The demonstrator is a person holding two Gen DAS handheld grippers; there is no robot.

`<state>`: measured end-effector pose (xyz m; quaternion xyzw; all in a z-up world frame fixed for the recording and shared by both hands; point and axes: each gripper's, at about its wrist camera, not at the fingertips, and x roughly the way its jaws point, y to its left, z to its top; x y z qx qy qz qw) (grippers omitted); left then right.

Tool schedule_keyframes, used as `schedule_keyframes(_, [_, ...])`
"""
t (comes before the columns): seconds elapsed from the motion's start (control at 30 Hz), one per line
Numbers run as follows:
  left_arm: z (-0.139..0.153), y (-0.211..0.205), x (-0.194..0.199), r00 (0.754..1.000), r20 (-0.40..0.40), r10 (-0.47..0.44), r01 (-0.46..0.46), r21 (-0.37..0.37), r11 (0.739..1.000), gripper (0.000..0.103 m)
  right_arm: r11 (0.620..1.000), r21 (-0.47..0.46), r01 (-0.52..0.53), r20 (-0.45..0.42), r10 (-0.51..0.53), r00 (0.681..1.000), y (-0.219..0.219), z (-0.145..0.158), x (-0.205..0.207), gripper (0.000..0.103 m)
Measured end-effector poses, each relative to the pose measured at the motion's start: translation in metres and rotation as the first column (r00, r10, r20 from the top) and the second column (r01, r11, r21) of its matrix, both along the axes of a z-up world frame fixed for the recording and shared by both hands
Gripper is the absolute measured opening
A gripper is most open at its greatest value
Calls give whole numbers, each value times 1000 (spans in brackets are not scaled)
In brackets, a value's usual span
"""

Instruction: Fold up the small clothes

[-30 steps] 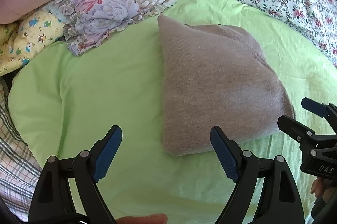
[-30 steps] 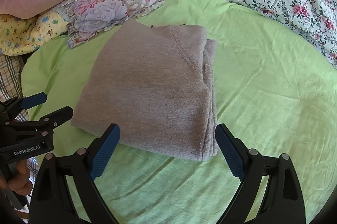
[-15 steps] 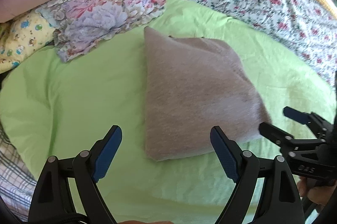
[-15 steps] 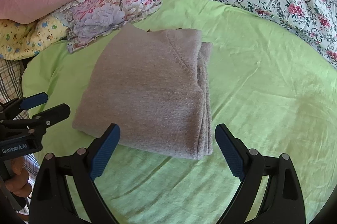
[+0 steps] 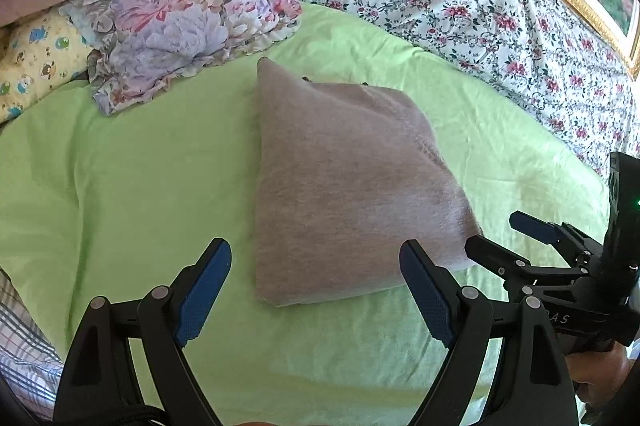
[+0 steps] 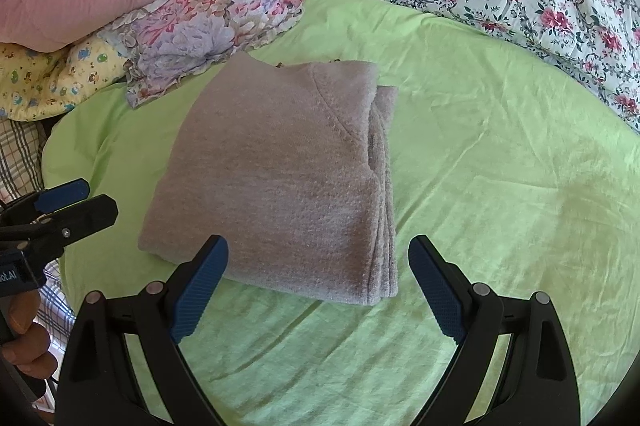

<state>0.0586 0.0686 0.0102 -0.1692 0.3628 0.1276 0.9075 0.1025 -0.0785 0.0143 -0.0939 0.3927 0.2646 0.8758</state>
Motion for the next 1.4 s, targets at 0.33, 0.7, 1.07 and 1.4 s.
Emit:
schedule_keyframes(0.33, [-10,7,11,994,-85,66,-61,59,996,87,1000,0,3,-1,-3,1000,0,0,0,92])
schedule_keyframes(0.7, [-14,3,17,988,-128,85,-70,113,991,87,1000,-1,5,-10,-5,1000,0,-1,0,92])
schedule_keyframes(1.07, [-16,-1,20,986,-147,79,-59,134,989,87,1000,3,8,-13,-8,1000,-5,-1,5,92])
schedule_keyframes(1.4, [-18,0,23,983,-165,82,-59,140,988,87,1000,4,11,-14,-11,1000,-6,-2,7,92])
